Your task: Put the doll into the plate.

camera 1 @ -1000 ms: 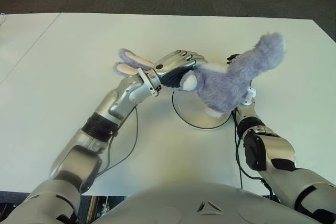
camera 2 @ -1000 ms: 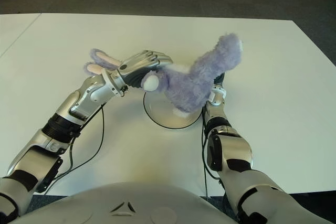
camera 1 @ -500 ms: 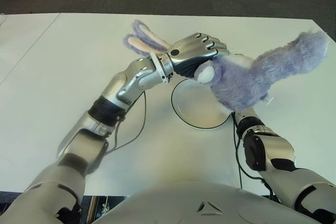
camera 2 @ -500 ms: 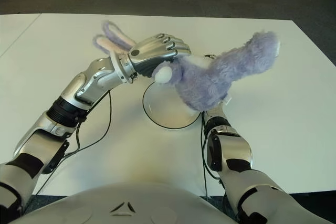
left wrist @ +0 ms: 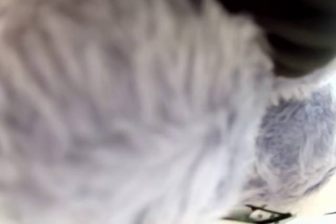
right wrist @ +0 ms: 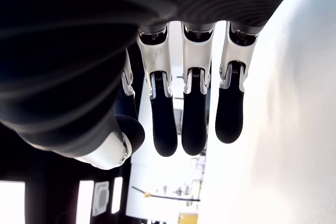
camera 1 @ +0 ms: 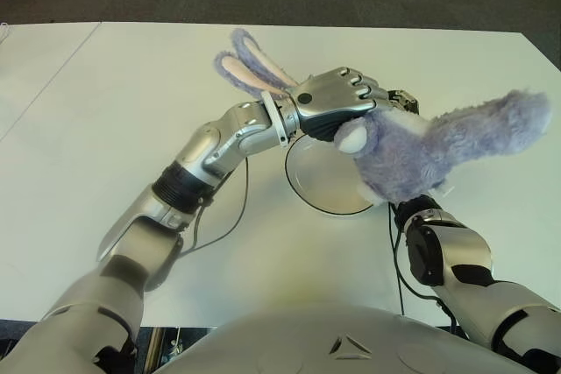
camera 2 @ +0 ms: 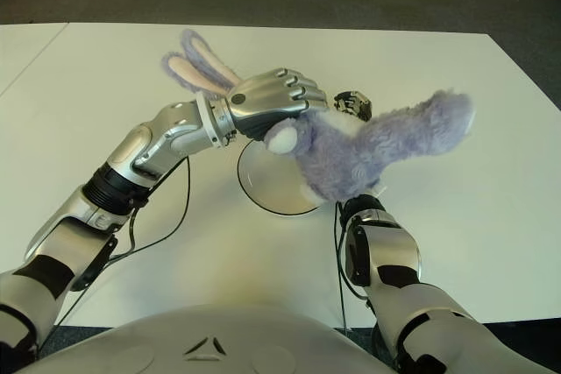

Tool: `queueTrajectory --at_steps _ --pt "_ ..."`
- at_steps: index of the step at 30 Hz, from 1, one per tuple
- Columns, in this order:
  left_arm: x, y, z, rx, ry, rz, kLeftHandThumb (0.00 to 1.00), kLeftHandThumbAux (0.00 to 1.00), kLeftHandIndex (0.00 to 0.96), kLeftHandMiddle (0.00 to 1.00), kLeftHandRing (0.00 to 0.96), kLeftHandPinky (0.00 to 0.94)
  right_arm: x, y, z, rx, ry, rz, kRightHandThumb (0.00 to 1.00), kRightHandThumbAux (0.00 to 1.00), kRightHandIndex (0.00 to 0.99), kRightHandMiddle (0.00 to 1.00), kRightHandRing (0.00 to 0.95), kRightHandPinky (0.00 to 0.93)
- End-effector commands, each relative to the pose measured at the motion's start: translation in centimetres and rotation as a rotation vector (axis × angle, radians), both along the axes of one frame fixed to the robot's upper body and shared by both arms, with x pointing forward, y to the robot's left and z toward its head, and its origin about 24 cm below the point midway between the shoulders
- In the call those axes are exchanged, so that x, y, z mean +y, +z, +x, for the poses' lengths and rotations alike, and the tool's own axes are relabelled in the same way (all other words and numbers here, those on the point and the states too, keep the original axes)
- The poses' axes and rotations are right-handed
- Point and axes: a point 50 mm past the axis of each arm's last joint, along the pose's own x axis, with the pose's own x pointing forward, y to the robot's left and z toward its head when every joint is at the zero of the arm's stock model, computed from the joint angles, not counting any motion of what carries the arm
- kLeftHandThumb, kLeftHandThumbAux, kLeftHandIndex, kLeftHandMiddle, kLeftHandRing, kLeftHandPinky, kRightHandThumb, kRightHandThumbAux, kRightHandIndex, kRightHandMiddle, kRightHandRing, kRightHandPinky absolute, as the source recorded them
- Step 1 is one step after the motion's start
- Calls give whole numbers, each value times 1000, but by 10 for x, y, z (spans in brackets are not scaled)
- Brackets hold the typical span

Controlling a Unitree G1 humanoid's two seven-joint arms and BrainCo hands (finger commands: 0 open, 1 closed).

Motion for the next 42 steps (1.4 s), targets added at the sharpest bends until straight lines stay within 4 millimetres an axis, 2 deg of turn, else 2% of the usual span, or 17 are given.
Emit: queueTrajectory --at_steps 1,5,11,17,22,24,27,29,32,37,39,40,42 --pt "5 -51 4 71 94 79 848 668 394 547 783 817 30 -101 -84 446 2 101 690 725 423 482 476 461" --pt "10 -91 17 145 192 27 847 669 392 543 776 788 28 -107 -91 482 -9 119 689 724 422 457 450 445" --pt "15 -108 19 195 239 9 846 669 393 541 768 785 27 -111 -95 507 -11 124 687 723 421 461 461 468" --pt "36 -135 2 334 288 -9 850 666 398 549 784 817 28 -109 -93 491 -1 136 683 725 422 494 504 489" --pt "41 -147 1 384 316 -2 852 665 400 552 800 823 28 -108 -92 482 3 158 683 727 422 502 513 476" --pt "44 -157 1 423 342 9 853 665 401 552 805 825 28 -108 -92 479 2 166 684 727 421 498 511 477" --pt "52 -184 4 533 433 50 853 665 401 551 810 824 28 -107 -92 473 -4 167 685 727 421 494 507 465" --pt "56 -192 5 585 476 57 853 665 401 551 813 823 28 -107 -92 470 -5 163 685 727 421 490 501 455" --pt "61 -197 7 637 515 53 853 666 402 550 812 814 27 -107 -92 468 -4 159 686 727 421 501 516 495" --pt "63 -200 8 666 533 67 851 665 404 550 794 787 27 -107 -93 466 -4 158 687 727 421 501 517 487" --pt "63 -201 8 656 529 76 851 661 417 584 772 753 27 -107 -93 465 -5 157 687 727 421 504 520 487" --pt "63 -201 7 653 526 78 846 660 435 513 749 727 27 -107 -93 465 -5 157 687 727 421 505 521 489" --pt "64 -202 7 647 521 80 842 660 437 492 725 701 26 -107 -94 464 -6 155 687 727 421 506 522 490"
